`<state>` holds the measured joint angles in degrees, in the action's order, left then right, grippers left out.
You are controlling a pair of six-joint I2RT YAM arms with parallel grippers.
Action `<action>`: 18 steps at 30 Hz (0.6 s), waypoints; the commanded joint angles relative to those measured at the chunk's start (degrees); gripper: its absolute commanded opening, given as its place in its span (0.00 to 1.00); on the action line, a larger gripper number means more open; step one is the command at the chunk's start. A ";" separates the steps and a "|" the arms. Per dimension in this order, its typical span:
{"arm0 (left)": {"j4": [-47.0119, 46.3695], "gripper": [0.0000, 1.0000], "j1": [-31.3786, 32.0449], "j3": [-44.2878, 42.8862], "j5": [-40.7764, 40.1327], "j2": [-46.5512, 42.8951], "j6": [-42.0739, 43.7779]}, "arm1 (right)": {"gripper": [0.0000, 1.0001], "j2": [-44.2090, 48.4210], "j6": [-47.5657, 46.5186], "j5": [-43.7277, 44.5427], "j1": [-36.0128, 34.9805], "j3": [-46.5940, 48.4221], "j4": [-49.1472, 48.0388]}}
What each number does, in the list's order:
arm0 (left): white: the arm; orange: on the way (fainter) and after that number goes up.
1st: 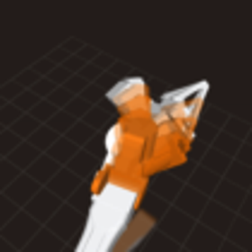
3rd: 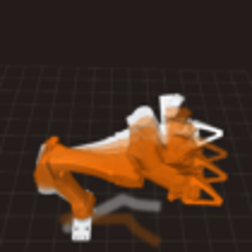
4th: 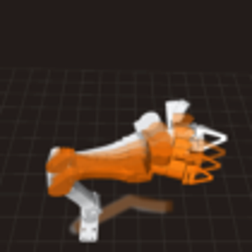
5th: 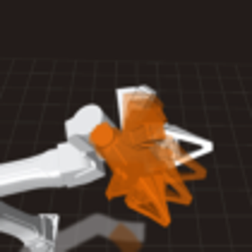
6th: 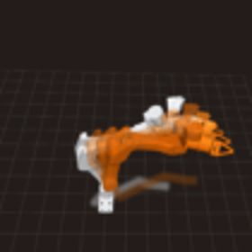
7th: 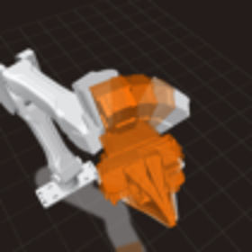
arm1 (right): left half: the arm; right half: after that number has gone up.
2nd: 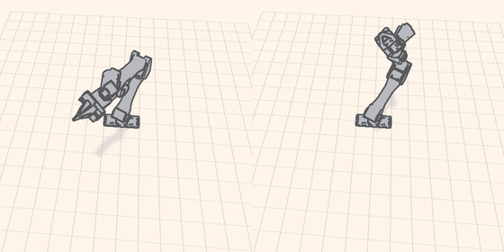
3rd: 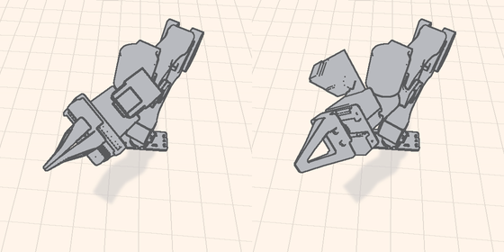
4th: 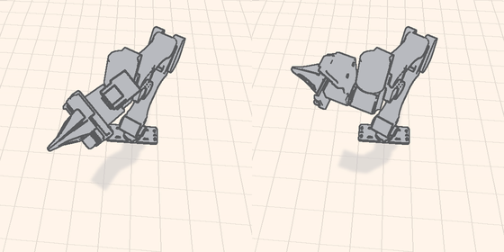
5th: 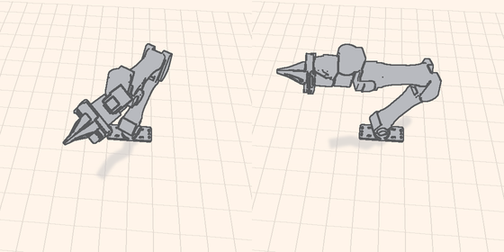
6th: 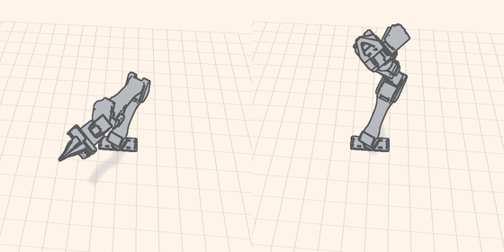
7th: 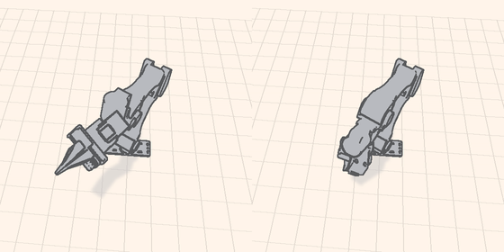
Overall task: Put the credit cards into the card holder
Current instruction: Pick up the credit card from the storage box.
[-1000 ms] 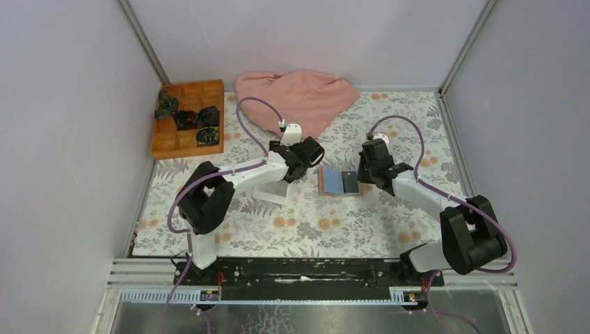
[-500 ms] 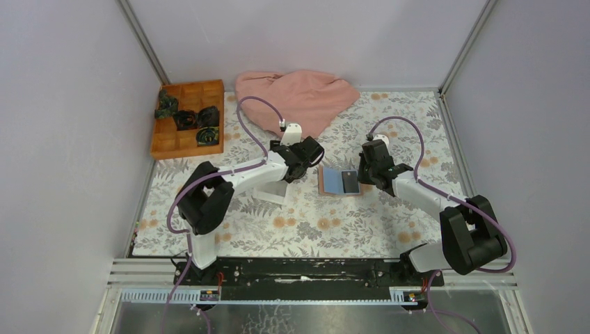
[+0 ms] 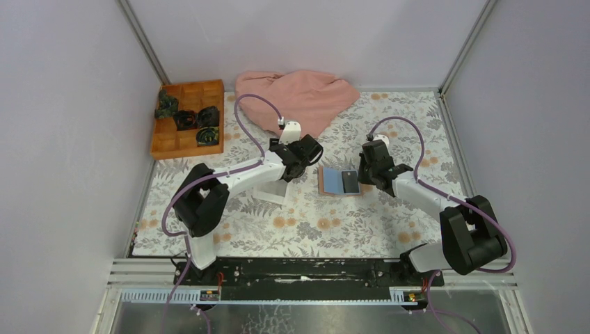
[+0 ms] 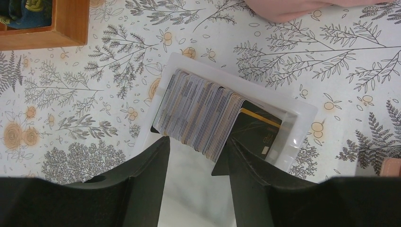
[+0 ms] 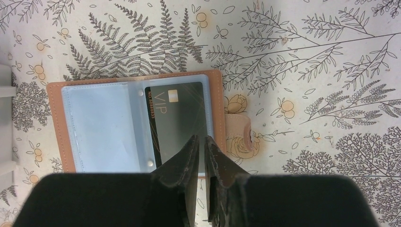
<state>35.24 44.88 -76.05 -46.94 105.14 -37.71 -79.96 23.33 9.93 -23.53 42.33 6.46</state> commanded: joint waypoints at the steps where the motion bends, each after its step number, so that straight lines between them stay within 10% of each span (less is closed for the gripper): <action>1: 0.90 0.55 -0.47 -1.41 -1.40 -1.27 0.76 | 0.16 2.02 -0.44 1.32 -0.45 -0.40 -1.74; 18: -1.03 0.70 -0.67 -2.01 1.18 0.76 4.07 | 0.16 2.05 -0.55 1.31 -0.38 -0.75 -2.25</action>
<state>34.70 44.88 -76.16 -45.39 104.88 -34.74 -79.94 23.33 9.98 -23.53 41.69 5.69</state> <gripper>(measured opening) 0.700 0.163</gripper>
